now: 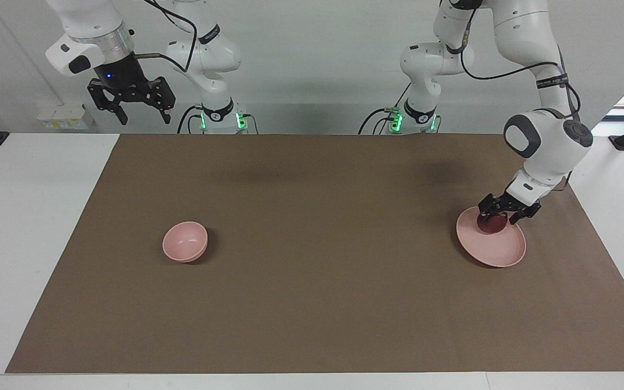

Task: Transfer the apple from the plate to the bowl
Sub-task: 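Reach the left gripper down to the red apple in the pink plate, then grasp and lift the apple with the left gripper while the right gripper approaches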

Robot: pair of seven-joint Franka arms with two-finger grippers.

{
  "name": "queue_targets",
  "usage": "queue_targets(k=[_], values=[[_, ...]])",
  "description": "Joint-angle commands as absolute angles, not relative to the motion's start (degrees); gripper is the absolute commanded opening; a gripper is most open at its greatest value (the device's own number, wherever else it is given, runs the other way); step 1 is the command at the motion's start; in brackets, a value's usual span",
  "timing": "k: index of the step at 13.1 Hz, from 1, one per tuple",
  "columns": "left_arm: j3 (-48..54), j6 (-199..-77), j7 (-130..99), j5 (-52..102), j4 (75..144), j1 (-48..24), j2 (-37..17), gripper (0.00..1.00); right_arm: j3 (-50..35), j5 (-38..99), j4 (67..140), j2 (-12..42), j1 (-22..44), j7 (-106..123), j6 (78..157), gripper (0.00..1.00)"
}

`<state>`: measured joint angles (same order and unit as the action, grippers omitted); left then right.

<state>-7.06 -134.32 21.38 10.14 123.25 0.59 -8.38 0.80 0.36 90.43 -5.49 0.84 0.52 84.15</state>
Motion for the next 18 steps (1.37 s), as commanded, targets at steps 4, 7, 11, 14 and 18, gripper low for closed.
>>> queue_targets(k=[4,7,11,14,18], values=[[-6.9,-136.5,22.9,11.2,124.2,0.4,-7.2,0.02,0.4,0.9,91.0,-6.2,0.2,-0.2,83.8,1.00],[-6.9,-137.1,22.8,11.2,123.8,0.1,-7.3,0.00,0.5,0.4,90.9,-6.2,-0.1,-0.1,82.7,1.00],[-6.8,-136.4,22.2,11.2,122.3,-0.7,-6.2,0.00,0.4,0.8,90.9,-6.2,-0.5,0.1,82.2,1.00],[-6.2,-136.0,22.1,13.7,121.2,-1.0,-5.4,0.00,-0.1,0.6,91.0,-6.2,0.3,0.4,83.2,1.00],[-5.4,-127.8,22.1,20.6,115.2,-2.7,-5.5,0.00,-0.4,5.2,93.9,-4.7,0.6,-1.1,90.9,1.00]])
